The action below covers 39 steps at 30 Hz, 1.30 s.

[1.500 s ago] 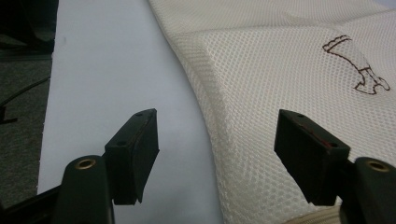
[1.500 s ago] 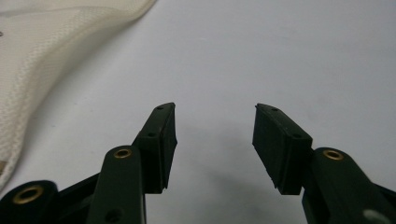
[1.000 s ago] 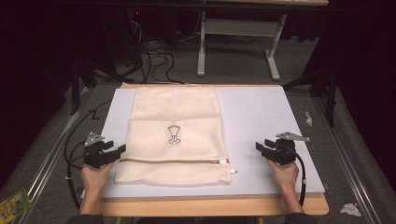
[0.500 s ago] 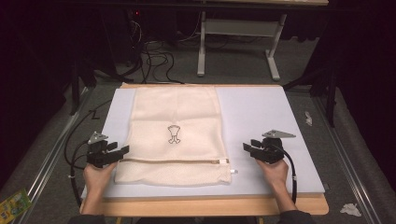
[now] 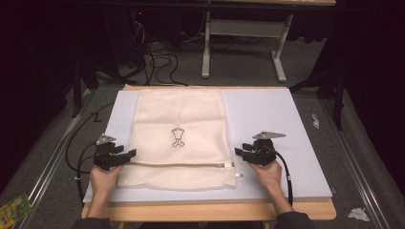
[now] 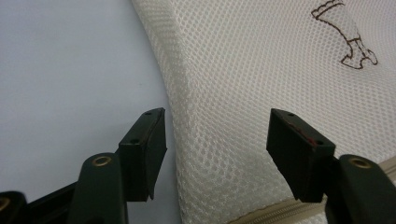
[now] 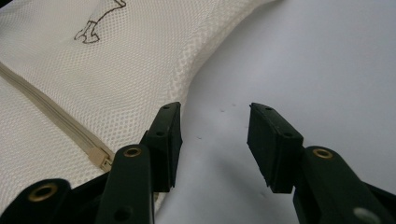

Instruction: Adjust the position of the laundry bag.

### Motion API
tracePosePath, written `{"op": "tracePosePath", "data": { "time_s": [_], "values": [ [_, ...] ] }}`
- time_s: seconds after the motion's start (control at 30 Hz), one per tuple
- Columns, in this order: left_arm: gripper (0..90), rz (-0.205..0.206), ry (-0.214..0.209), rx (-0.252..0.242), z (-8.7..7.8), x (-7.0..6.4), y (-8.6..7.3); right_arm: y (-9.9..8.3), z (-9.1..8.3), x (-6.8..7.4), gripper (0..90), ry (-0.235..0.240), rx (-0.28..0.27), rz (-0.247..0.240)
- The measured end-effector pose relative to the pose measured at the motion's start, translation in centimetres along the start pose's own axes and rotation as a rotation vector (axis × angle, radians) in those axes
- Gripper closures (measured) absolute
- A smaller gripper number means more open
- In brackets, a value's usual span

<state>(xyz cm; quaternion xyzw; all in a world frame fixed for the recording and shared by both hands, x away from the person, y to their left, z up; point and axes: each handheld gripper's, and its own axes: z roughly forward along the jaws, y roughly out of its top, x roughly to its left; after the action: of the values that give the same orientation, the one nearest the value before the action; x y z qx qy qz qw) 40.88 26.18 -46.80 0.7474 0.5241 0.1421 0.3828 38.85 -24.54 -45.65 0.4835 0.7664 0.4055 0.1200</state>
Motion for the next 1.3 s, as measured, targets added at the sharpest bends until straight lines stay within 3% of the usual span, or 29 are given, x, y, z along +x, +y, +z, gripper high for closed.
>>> {"op": "tracePosePath", "data": {
  "time_s": [0.27,0.4,0.63,0.8,0.9,1.07,1.17,1.3],
  "values": [
    [35.1,-0.001,0.008,0.021,0.4,0.0,0.4,0.4,1.7,1.5,54.2,0.027,0.046,-0.027],
    [35.5,0.004,0.014,0.045,0.7,-0.2,0.4,0.7,2.6,2.4,53.5,0.033,0.076,-0.067],
    [39.1,-0.015,0.008,0.064,1.1,-0.1,0.6,1.3,3.9,3.1,54.8,0.036,0.11,-0.052],
    [46.7,-0.013,0.009,0.082,1.5,-0.1,0.6,1.5,4.4,3.0,62.8,0.039,0.135,-0.036],
    [56.0,0.006,0.034,0.085,1.4,-0.1,0.7,1.4,4.5,2.8,69.7,0.044,0.143,-0.034],
    [71.2,0.034,0.024,0.099,1.4,-0.3,1.0,1.4,4.7,2.7,81.5,0.053,0.151,-0.049],
    [81.5,0.019,0.003,0.096,1.4,-0.2,1.3,1.4,4.6,2.5,84.3,0.067,0.142,-0.055],
    [83.5,0.015,-0.015,0.07,1.1,-0.3,1.5,1.5,4.3,2.6,85.2,0.069,0.128,-0.064]
  ]
}}
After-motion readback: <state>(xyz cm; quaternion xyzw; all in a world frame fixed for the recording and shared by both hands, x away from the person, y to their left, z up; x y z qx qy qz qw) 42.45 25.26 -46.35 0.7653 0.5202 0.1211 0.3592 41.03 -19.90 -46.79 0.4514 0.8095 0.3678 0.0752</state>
